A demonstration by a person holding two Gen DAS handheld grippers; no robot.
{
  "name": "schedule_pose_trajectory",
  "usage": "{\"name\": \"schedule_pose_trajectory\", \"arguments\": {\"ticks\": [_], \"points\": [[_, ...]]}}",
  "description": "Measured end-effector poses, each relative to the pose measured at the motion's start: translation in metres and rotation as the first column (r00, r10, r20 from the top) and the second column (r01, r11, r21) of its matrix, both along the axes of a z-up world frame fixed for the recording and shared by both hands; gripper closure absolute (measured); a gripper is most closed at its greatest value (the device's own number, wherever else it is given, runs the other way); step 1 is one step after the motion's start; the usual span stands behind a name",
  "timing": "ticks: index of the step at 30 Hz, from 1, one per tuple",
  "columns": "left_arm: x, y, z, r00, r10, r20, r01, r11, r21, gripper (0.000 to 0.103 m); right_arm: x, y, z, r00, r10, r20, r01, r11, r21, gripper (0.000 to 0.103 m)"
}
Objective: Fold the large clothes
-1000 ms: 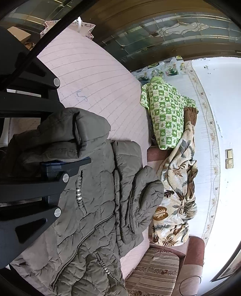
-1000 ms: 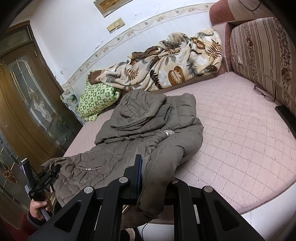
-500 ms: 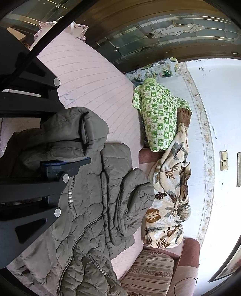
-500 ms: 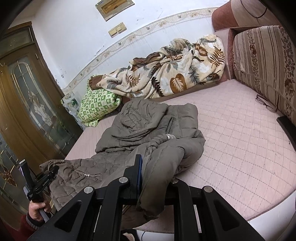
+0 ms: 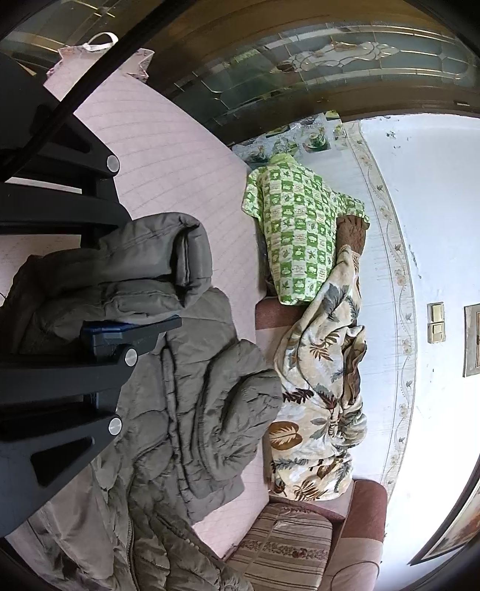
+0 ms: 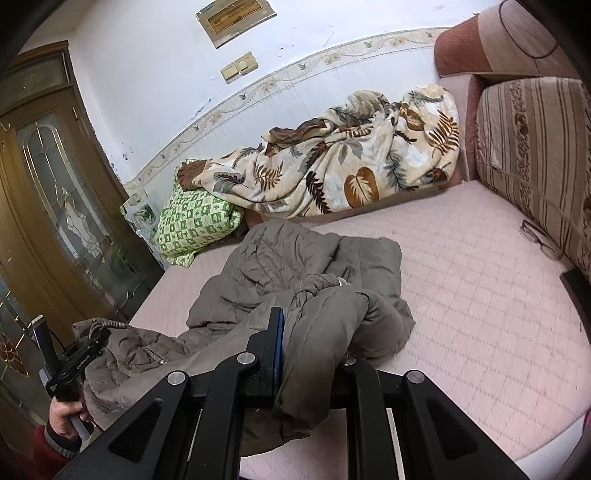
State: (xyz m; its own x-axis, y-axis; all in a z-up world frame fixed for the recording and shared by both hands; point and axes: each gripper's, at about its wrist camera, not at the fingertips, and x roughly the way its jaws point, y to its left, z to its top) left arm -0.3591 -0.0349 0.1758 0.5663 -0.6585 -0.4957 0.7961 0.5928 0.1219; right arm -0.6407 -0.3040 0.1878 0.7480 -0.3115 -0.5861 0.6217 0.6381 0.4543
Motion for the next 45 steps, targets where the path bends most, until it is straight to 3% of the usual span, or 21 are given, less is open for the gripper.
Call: {"name": "schedule_pose_trajectory", "arguments": {"ticks": [11, 21, 34, 41, 45], "points": [[0.048, -0.053, 0.030, 0.998, -0.001, -0.062, -0.001, 0.999, -0.032, 0.081, 0.039, -0.051, 0.015, 1.000, 0.006, 0.003, -0.006, 1.000, -0.025, 0.089], [0.104, -0.133, 0.042, 0.992, 0.014, -0.128, -0.017, 1.000, -0.022, 0.080, 0.079, -0.114, 0.009, 1.000, -0.014, 0.009, 0.014, 1.000, 0.018, 0.089], [0.171, -0.222, 0.005, 0.971, 0.117, -0.208, -0.109, 0.993, 0.048, 0.080, 0.126, -0.190, -0.043, 0.998, -0.064, -0.019, 0.066, 0.987, 0.146, 0.089], [0.206, -0.261, -0.028, 0.961, 0.199, -0.192, -0.178, 0.976, 0.125, 0.066, 0.151, -0.232, -0.091, 0.989, -0.113, -0.091, 0.129, 0.971, 0.202, 0.089], [0.218, -0.276, -0.040, 0.964, 0.222, -0.144, -0.200, 0.967, 0.155, 0.065, 0.158, -0.251, -0.125, 0.985, -0.123, -0.123, 0.151, 0.954, 0.258, 0.088]]}}
